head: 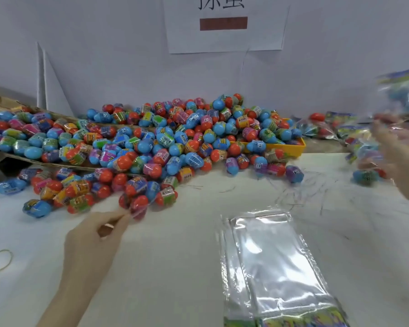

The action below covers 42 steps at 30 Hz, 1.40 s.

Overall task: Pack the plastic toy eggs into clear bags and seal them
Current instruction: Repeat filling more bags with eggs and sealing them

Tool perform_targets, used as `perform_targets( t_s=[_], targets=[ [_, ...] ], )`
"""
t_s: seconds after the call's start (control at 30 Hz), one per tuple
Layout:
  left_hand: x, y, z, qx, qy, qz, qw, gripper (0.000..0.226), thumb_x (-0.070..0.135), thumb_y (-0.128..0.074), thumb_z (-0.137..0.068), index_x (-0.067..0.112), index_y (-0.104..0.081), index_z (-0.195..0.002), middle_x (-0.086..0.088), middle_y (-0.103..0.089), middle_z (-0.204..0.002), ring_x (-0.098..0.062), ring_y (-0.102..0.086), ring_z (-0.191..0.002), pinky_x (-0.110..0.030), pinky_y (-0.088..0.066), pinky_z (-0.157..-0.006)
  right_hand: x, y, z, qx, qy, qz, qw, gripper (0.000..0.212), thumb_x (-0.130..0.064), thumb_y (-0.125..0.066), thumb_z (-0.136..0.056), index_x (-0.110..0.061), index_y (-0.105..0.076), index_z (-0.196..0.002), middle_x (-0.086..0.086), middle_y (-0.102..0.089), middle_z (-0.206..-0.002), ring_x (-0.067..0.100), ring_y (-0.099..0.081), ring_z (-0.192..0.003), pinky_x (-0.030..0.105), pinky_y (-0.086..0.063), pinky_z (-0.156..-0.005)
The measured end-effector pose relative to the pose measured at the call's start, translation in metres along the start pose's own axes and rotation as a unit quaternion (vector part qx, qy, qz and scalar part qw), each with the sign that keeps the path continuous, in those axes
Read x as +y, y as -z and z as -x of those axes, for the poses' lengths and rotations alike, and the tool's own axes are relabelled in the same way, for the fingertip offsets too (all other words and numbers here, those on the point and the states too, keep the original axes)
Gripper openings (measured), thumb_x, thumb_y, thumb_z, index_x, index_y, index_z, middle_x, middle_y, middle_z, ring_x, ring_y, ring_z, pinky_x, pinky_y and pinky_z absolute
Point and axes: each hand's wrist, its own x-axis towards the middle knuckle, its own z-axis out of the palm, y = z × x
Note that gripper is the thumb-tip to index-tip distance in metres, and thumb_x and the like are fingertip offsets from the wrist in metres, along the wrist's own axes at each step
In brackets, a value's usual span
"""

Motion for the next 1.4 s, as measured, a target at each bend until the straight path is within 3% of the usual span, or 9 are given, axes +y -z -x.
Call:
perform_targets(
  t_s=[0.23,0.37,0.53,0.63,0.73,0.87,1.1,1.27,1.4],
  targets=[
    [0.013,-0.012,0.006,-0.053,-0.070,-0.067,0.994,0.041,-0.011,-0.065,-0.073,0.028,-0.065,-0.062,0.003,-0.063,-0.094,-0.008,-0.051,-0.082,-0.024,-0.035,-0.081,0.020,-0.045,0.043,-0.230,0.026,0.232,0.945,0.044,-0.035,-0.069,-0.073,-0.026,-0.058,-0.115,-0.005,-0.060,-0.115,0.006,-0.056,-0.100,0.027,-0.040,-0.090],
    [0.016,-0.010,0.009,0.036,-0.077,-0.162,0.983,0.023,0.018,-0.063,-0.069,0.020,-0.065,-0.046,-0.004,-0.069,-0.104,-0.029,-0.056,-0.105,-0.047,-0.030,-0.096,0.015,-0.070,0.047,-0.278,0.133,0.296,0.904,0.033,-0.034,-0.068,-0.077,-0.028,-0.064,-0.110,-0.014,-0.058,-0.107,-0.009,-0.049,-0.086,0.009,-0.036,-0.076],
    [0.020,-0.011,0.012,0.155,-0.133,-0.196,0.959,0.043,0.024,-0.053,-0.075,0.012,-0.046,-0.035,-0.012,-0.071,-0.097,-0.034,-0.061,-0.103,-0.043,-0.026,-0.098,0.009,-0.106,0.046,-0.090,0.247,0.374,0.890,0.062,-0.040,-0.061,-0.083,-0.019,-0.039,-0.137,0.002,-0.048,-0.136,0.021,-0.042,-0.123,0.038,-0.032,-0.100],
    [0.020,-0.008,0.014,0.180,-0.184,-0.200,0.945,0.037,0.018,-0.057,-0.077,0.008,-0.051,-0.042,-0.014,-0.070,-0.094,-0.035,-0.062,-0.093,-0.039,-0.029,-0.090,0.007,-0.107,0.061,-0.224,0.265,0.361,0.865,0.085,-0.069,-0.051,-0.065,-0.038,-0.025,-0.140,-0.012,-0.037,-0.142,0.012,-0.033,-0.131,0.045,-0.023,-0.109],
    [0.028,-0.009,0.026,0.136,-0.219,-0.157,0.953,0.035,0.030,-0.050,-0.080,0.009,-0.061,-0.054,-0.010,-0.069,-0.082,-0.029,-0.064,-0.077,-0.040,-0.040,-0.076,0.017,-0.096,0.080,-0.418,0.239,0.355,0.801,0.073,-0.080,-0.045,-0.049,-0.059,-0.034,-0.118,-0.033,-0.030,-0.134,-0.009,-0.021,-0.127,0.041,-0.019,-0.112],
    [0.048,-0.029,0.057,0.012,-0.245,-0.077,0.966,0.032,0.036,-0.049,-0.078,0.016,-0.065,-0.058,0.006,-0.063,-0.064,-0.008,-0.055,-0.060,-0.026,-0.038,-0.064,0.044,-0.086,0.086,-0.423,0.298,0.475,0.711,0.044,-0.066,-0.053,-0.073,-0.054,-0.053,-0.115,-0.042,-0.018,-0.130,-0.014,-0.005,-0.127,0.020,-0.009,-0.096],
    [0.069,-0.057,0.080,-0.164,-0.103,-0.088,0.977,0.030,0.059,-0.045,-0.082,0.037,-0.064,-0.086,0.022,-0.052,-0.080,0.008,-0.044,-0.071,-0.005,-0.033,-0.068,0.054,-0.084,0.098,-0.349,0.293,0.370,0.809,0.034,-0.066,-0.047,-0.062,-0.046,-0.072,-0.074,-0.048,-0.032,-0.107,-0.012,-0.027,-0.119,0.020,-0.013,-0.089],
    [0.089,-0.062,0.067,-0.224,0.004,-0.015,0.975,0.053,0.074,-0.031,-0.070,0.030,-0.060,-0.066,0.014,-0.057,-0.076,-0.001,-0.049,-0.072,-0.015,-0.037,-0.068,0.033,-0.079,0.107,-0.285,0.368,0.305,0.831,0.027,-0.051,-0.060,-0.062,-0.033,-0.075,-0.075,-0.023,-0.054,-0.110,0.018,-0.050,-0.115,0.040,-0.024,-0.088],
    [0.111,-0.059,0.051,-0.294,0.061,0.152,0.942,0.073,0.080,-0.039,-0.057,0.015,-0.070,-0.069,0.003,-0.063,-0.069,-0.015,-0.056,-0.069,-0.026,-0.043,-0.069,0.000,-0.078,0.117,-0.248,0.448,0.239,0.825,0.025,-0.051,-0.059,-0.067,-0.033,-0.074,-0.076,-0.015,-0.060,-0.111,0.014,-0.049,-0.113,0.040,-0.031,-0.088]
  ],
)
